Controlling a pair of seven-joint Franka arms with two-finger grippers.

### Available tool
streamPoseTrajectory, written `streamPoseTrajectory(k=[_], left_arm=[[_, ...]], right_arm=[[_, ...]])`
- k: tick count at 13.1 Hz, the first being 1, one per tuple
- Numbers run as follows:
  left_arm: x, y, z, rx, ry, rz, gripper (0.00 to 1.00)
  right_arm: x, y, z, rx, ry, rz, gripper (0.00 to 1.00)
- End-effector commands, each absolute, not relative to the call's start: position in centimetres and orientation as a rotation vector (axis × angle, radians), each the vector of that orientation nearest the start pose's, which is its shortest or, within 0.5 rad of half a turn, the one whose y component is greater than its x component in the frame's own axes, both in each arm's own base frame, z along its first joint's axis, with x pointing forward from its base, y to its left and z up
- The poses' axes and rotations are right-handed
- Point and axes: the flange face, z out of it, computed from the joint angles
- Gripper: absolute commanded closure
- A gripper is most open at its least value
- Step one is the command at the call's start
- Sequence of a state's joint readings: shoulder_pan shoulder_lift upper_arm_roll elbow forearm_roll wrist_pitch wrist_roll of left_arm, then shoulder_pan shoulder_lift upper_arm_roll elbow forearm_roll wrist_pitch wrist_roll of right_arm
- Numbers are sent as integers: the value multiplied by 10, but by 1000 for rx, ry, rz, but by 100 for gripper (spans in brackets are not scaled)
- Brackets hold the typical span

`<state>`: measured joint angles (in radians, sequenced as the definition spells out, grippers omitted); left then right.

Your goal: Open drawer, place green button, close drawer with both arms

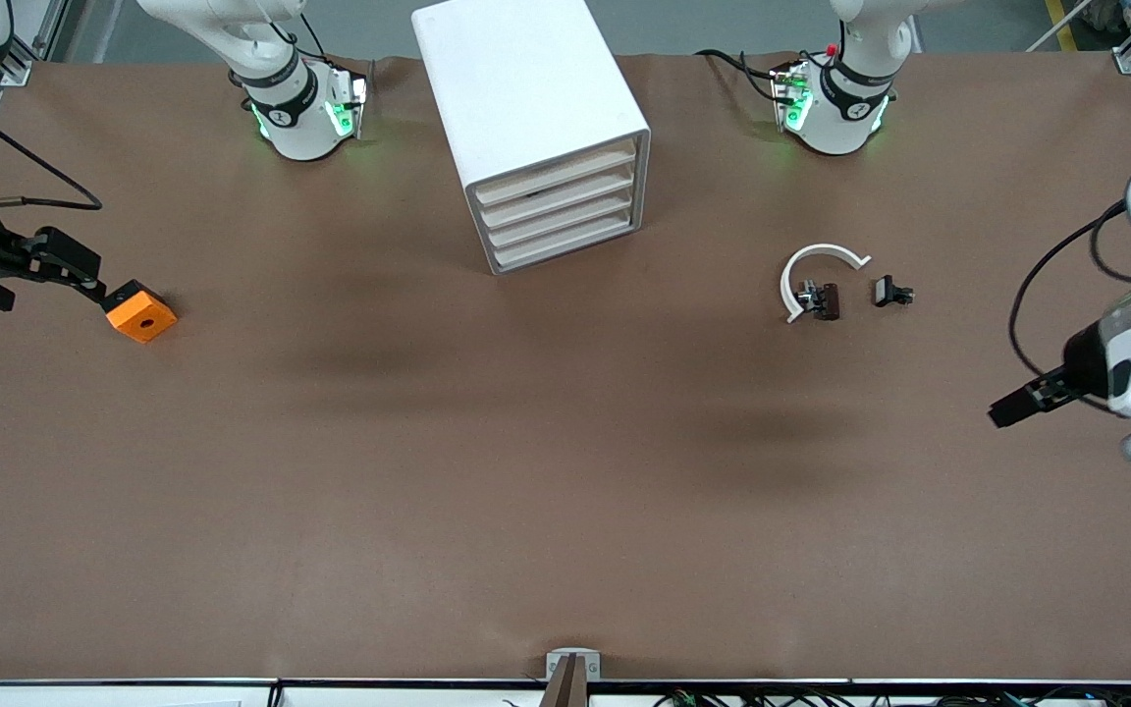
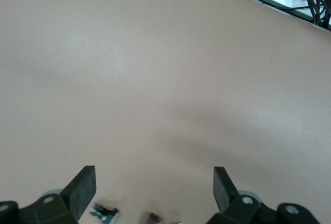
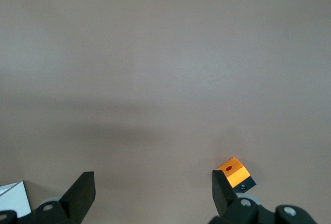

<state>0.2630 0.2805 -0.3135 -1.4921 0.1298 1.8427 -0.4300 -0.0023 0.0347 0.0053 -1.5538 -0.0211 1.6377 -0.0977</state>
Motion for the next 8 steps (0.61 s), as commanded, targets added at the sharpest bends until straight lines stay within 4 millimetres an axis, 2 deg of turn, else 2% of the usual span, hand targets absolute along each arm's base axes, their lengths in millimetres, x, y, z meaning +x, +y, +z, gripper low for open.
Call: streamPoseTrajectory(k=[1,3,6,8], left_arm=[[629,-1,569,-3051,-505,-191,0],[607,-6,592,-3022,-486,-151,0],[576,-11,624,-3042,-346,-126,0],[552,2,639,-3095,-342,-127,0]], right_arm=[[571,2,624,-3173,-194,-85,0],[571,4,624,-3173,-199,-85,0],[571,3,624,-3175,-197,-85,0],[571,3,623,-3173,-197,-82,0]])
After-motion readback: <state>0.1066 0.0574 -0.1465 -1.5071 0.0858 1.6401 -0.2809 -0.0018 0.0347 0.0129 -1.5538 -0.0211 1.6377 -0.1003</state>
